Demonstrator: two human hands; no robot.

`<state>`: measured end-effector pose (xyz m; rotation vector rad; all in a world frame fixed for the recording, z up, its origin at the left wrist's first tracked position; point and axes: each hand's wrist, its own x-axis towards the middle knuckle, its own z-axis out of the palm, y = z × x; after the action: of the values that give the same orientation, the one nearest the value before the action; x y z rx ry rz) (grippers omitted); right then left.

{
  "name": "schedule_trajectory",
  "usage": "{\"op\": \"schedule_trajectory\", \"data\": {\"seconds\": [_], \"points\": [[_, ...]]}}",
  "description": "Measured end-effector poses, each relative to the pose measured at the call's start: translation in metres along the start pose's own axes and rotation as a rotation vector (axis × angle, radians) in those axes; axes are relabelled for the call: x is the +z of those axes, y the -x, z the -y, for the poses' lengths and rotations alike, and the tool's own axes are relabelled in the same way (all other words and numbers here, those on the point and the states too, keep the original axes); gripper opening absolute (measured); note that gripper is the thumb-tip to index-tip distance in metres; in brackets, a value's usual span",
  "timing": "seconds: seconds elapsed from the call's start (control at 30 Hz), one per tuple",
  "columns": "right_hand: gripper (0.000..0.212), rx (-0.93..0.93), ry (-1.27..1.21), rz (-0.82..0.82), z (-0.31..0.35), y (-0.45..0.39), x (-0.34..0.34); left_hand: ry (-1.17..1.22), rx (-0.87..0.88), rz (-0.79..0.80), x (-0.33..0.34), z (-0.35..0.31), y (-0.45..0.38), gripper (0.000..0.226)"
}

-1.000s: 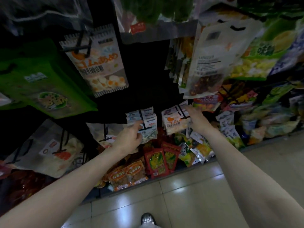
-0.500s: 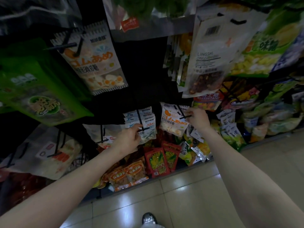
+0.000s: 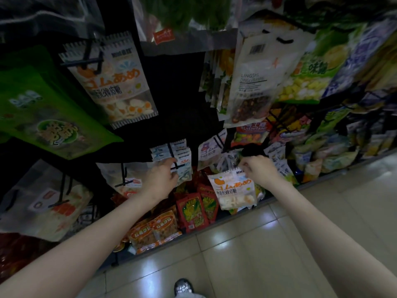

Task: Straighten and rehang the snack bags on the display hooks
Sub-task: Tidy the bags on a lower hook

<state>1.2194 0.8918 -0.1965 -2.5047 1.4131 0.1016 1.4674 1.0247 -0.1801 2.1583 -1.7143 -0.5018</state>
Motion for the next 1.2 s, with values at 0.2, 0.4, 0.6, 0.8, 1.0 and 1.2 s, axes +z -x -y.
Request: {"op": "schedule_trajectory", "data": {"seconds": [0.2,0.4,0.6,0.8,1.0,1.2], "points": [[0.013,-0.170,-0.130,-0.136,0.028,0.014,-0.053,0.292,0.172,0.176,-0.003,-0.026,0.004,0.058],[0.007,-0.268,-0.517,-0.229,0.079,0.007,-0.115,0.741,0.118,-0.067,-0.060,-0.037,0.003,0.007],[0.014,-0.244,-0.765,-0.410,0.136,-0.010,-0.148,1.008,-0.065,-0.196,-0.121,-0.018,0.010,0.010],[0.012,-0.096,-1.289,0.022,0.173,-0.018,-0.127,1.100,-0.203,-0.268,-0.148,-0.010,0.021,0.011],[0.011,-0.084,-1.496,0.127,0.170,-0.024,-0.116,1.115,-0.135,-0.138,-0.162,-0.002,0.031,0.015],[0.013,-0.075,-1.561,0.054,0.157,-0.018,-0.125,1.171,-0.148,-0.177,-0.164,0.002,0.038,0.017]]}}
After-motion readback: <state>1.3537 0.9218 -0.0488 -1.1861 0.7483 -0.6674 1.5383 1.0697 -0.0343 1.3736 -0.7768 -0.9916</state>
